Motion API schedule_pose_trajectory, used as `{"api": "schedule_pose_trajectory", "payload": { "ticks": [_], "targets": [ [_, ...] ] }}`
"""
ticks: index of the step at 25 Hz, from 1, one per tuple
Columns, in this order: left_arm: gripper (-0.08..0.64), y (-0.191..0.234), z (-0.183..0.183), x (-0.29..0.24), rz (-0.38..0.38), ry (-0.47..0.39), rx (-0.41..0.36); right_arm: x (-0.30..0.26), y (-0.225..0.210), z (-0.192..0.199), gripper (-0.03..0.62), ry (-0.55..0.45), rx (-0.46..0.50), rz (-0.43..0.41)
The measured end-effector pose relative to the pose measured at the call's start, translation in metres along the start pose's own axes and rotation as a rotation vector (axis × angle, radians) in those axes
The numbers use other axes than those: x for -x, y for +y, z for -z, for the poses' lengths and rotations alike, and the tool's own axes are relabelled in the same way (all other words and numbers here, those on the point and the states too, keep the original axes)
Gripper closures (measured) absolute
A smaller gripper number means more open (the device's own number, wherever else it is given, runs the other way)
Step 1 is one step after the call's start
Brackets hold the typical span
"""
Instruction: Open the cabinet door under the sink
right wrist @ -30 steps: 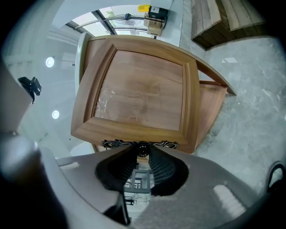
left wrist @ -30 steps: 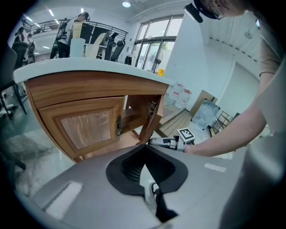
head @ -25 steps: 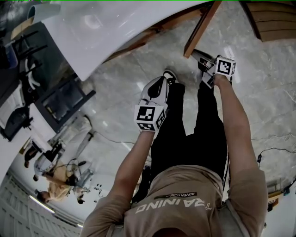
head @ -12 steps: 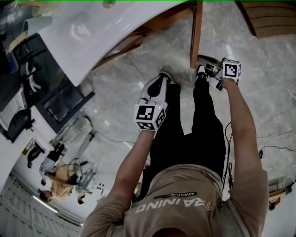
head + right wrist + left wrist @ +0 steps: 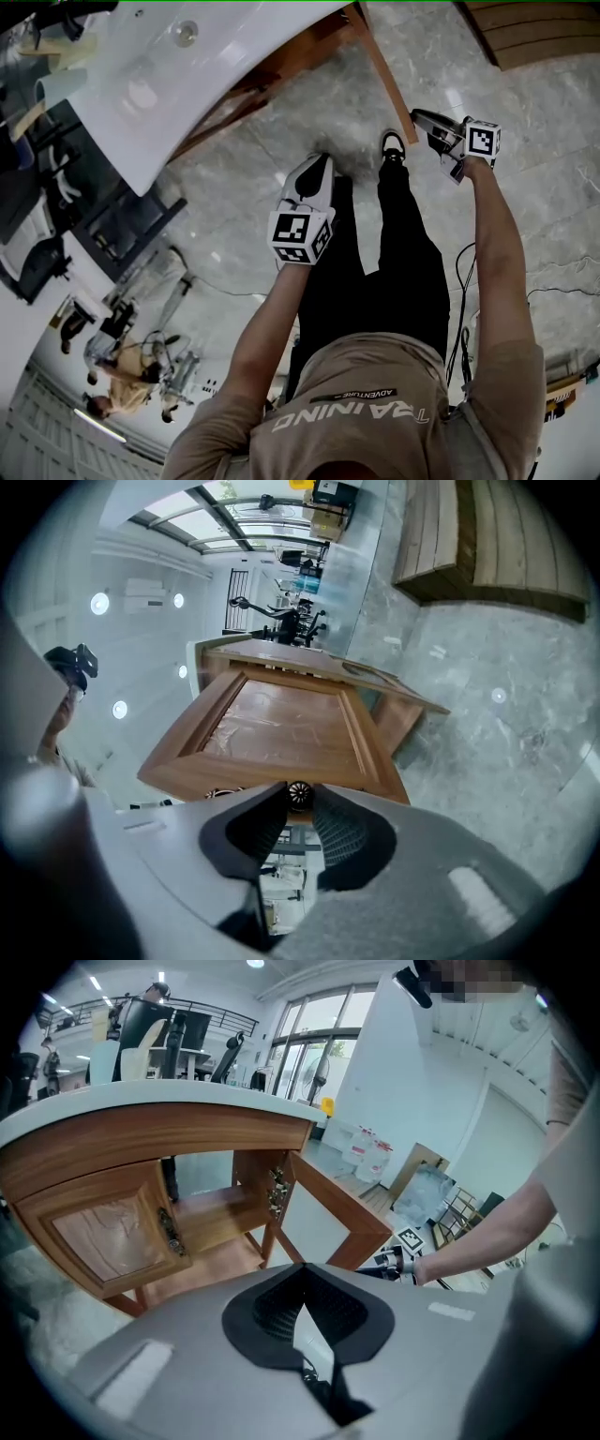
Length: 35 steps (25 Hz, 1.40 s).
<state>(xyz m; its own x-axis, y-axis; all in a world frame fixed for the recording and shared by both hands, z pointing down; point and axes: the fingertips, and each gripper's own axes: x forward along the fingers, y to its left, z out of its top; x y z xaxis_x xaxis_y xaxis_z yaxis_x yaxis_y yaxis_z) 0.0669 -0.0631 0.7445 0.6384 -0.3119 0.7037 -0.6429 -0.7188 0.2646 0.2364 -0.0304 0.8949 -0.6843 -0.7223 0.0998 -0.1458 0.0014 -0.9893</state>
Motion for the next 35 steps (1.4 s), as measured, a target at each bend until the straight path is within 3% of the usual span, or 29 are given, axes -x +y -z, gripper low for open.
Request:
{"api": "schedule_pose_trajectory", "payload": {
  "ticks": [4,9,15,20,27,30,35],
  "targets": [
    [0.543,-0.020,-0.005,-0.011,0.027,0.008,-0.016,0.020,-0.007,-0.020,0.500,-0.032,-0.001,0.024],
    [0.543,-0.031,-0.012,-0.017,0.044,0.007,-0.033,0.034,-0.001,-0.027,0.502,-0.098,-0.033,-0.009],
    [0.543,-0.037,-0.019,-0.013,0.054,0.008,-0.044,0.057,-0.016,0.015,0.517,-0.080,-0.022,0.139],
    [0.543,-0.042,-0.025,-0.003,0.059,0.012,-0.058,0.087,-0.016,0.038,0.591,-0.089,0.104,0.349],
    [0.543,-0.055,-0.065,0.025,0.047,-0.054,-0.063,0.098,0.034,0.043,0.591,0.016,0.295,0.490],
    [0.543,-0.057,-0.071,0.039,0.031,-0.061,-0.061,0.090,0.065,0.040,0.591,0.050,0.366,0.512],
    [0.543,-0.054,-0.079,0.064,0.015,-0.070,-0.073,0.060,0.130,0.045,0.591,0.136,0.447,0.467]
  ]
}}
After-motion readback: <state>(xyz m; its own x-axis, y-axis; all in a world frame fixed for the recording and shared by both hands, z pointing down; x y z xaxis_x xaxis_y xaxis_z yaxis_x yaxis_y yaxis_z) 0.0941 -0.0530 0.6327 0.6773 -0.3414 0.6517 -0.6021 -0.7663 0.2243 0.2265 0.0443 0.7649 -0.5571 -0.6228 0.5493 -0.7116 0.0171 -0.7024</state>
